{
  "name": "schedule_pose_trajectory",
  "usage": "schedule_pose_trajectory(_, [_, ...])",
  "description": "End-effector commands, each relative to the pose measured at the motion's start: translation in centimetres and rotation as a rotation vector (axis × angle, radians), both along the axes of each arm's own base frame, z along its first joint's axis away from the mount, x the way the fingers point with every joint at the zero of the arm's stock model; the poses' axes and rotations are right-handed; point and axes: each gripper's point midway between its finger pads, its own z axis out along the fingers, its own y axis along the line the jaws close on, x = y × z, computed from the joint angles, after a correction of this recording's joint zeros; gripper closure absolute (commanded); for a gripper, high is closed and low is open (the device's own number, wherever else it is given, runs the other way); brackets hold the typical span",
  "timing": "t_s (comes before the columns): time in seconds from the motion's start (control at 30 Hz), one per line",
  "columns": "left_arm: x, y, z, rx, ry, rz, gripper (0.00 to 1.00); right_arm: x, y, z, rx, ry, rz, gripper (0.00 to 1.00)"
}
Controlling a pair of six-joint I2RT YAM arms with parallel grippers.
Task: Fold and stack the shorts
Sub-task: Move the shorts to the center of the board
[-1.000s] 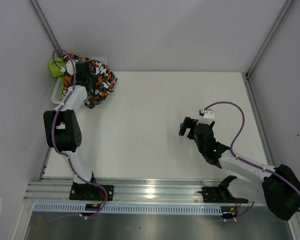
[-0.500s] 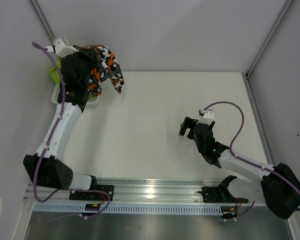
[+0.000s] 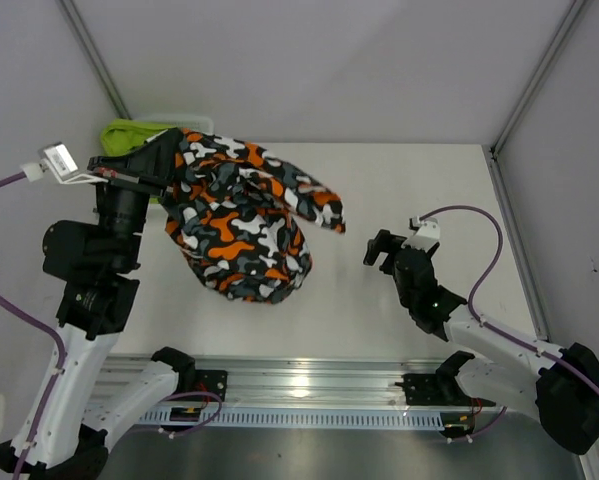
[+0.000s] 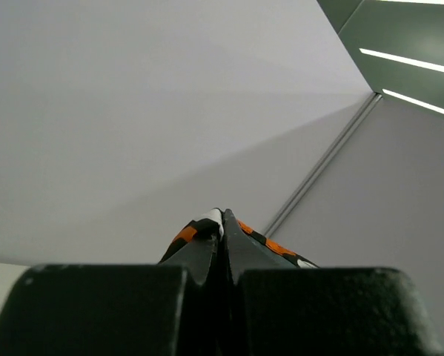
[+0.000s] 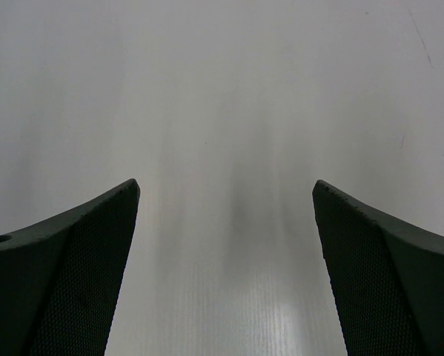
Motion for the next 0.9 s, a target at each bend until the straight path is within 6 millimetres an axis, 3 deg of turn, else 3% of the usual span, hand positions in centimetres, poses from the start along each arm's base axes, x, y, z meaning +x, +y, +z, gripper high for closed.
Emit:
schedule_pose_trajectory(0.0, [0.0,-1.9,-1.6,-0.013,0.078,-0.108,1.0,0.0,-1.0,1.3,0.028,-0.052,-0.061,0.01])
schedule_pose_trajectory(0.03, [0.1,-2.3,-1.6,-0.021,0.084,-0.128,1.0,0.1,-1.0,1.4,0.028,-0.054,-0.062,0.01])
schedule_pose_trajectory(0.1, [1.5,-3.2,-4.1,-0.01,0.165,-0.147,1.0,0.1,-1.0,1.3,0.026,-0.053,-0.061,0.01])
schedule_pose_trajectory(0.13, [3.0,-3.8,-6.0,-0.007,0.214,-0.15,1.0,0.1,-1.1,1.3,0.025,-0.053,-0.065,0.01])
schedule_pose_trajectory(0.2, [4.5,-4.5,-6.8,-0.016,0.229,-0.155,1.0,0.1,-1.2,1.1,0.018,-0.048,-0.069,0.0])
schedule_pose_trajectory(0.23, [6.4,-5.5,-8.8,-0.012,0.283,-0.17,1.0,0.1,-1.2,1.1,0.016,-0.047,-0.072,0.0])
schedule_pose_trajectory(0.3, [8.1,-7.0,-9.7,-0.016,0.292,-0.208,1.0,0.1,-1.3,1.1,0.014,-0.047,-0.076,0.0])
schedule_pose_trajectory(0.33, [9.9,-8.7,-11.3,-0.011,0.342,-0.237,1.0,0.1,-1.3,1.1,0.015,-0.047,-0.078,0.01])
schedule_pose_trajectory(0.4, [11.4,-10.5,-12.2,-0.009,0.34,-0.244,1.0,0.2,-1.4,1.1,0.013,-0.048,-0.083,0.01])
schedule_pose_trajectory(0.43, [12.8,-13.1,-13.4,0.024,0.365,-0.264,1.0,0.2,-1.6,1.1,0.017,-0.048,-0.091,0.01])
schedule_pose_trajectory(0.47, [13.4,-14.9,-14.2,0.062,0.376,-0.296,0.85,0.2,-1.7,1.1,0.019,-0.048,-0.096,0.01])
schedule_pose_trajectory(0.5, [14.0,-16.9,-16.1,0.128,0.425,-0.331,0.5,0.2,-1.8,1.1,0.016,-0.046,-0.102,0.01])
schedule_pose_trajectory(0.53, [13.8,-19.1,-10.6,0.173,0.337,-0.364,0.02,0.2,-2.1,1.1,0.018,-0.045,-0.112,0.01])
schedule_pose_trajectory(0.57, [15.3,-21.6,-18.7,0.323,0.584,-0.401,0.01,0.2,-2.2,1.0,0.02,-0.045,-0.114,0.01])
schedule_pose_trajectory(0.6, [15.5,-22.2,-19.9,0.385,0.639,-0.397,0.01,0.2,-2.1,1.2,0.024,-0.048,-0.108,0.01])
schedule_pose_trajectory(0.63, [15.8,-22.6,-16.6,0.404,0.586,-0.391,0.01,0.2,-2.1,1.1,0.024,-0.048,-0.103,0.01])
schedule_pose_trajectory(0.67, [16.2,-21.8,-18.3,0.428,0.644,-0.344,0.01,0.3,-1.9,1.3,0.029,-0.053,-0.089,0.01])
schedule_pose_trajectory(0.7, [16.0,-21.2,-17.2,0.418,0.618,-0.327,0.01,0.2,-1.3,1.1,0.037,-0.048,-0.05,0.01])
schedule_pose_trajectory(0.73, [15.9,-20.3,-19.4,0.43,0.651,-0.309,0.01,0.2,-0.9,1.0,0.04,-0.046,-0.028,0.01])
schedule_pose_trajectory(0.77, [15.0,-19.2,-16.1,0.383,0.568,-0.298,0.01,0.3,-0.5,1.2,0.048,-0.058,-0.002,0.01])
schedule_pose_trajectory(0.83, [14.5,-16.9,-18.5,0.364,0.604,-0.268,0.01,0.3,1.0,0.8,0.058,-0.048,0.084,0.01])
schedule_pose_trajectory(0.87, [14.1,-15.9,-17.8,0.343,0.58,-0.253,0.01,0.4,1.6,1.0,0.062,-0.054,0.117,0.01])
